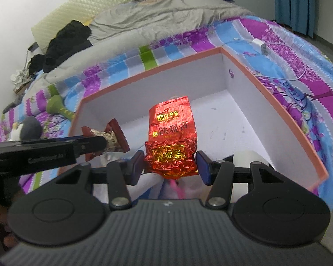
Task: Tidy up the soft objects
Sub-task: 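Open left tool to drop the wrapper while right tool releases the red packet into the box, then withdraw both tools up and away from the box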
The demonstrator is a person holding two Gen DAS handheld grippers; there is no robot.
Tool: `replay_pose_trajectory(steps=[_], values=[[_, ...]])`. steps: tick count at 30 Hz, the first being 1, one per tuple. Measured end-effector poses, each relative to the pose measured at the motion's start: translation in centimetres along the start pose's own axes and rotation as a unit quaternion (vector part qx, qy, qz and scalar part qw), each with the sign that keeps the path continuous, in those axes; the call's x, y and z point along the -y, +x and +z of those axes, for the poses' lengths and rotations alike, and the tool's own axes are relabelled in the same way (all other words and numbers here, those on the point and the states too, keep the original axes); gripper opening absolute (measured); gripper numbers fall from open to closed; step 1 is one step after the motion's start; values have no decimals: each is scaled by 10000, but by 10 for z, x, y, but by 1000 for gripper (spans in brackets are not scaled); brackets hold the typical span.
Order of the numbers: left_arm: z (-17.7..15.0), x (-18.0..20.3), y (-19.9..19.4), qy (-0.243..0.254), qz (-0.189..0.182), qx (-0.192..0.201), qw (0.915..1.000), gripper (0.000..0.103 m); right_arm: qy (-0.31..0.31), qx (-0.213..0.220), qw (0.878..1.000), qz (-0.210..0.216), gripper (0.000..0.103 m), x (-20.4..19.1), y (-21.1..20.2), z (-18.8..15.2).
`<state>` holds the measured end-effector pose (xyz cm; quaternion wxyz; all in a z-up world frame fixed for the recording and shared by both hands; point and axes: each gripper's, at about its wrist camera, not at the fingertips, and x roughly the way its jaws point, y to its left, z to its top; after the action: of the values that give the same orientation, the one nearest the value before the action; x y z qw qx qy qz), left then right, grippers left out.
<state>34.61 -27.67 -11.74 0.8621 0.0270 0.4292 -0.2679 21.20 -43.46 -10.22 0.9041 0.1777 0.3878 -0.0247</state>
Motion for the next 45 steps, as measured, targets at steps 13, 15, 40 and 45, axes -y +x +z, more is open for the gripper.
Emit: replay_pose_trajectory(steps=[13, 15, 40, 45], values=[[14, -11, 54, -13, 193, -320, 9993, 50, 358, -469, 9982, -110, 64, 18, 55, 13], [13, -8, 50, 10, 201, -293, 9994, 50, 323, -472, 9983, -117, 64, 17, 52, 12], [-24, 29, -157, 243, 113, 728, 9970, 55, -10, 655, 9979, -22, 64, -43, -115, -28], [-47, 38, -200, 262, 41, 913, 9955, 55, -65, 884, 9961, -36, 64, -52, -150, -45]])
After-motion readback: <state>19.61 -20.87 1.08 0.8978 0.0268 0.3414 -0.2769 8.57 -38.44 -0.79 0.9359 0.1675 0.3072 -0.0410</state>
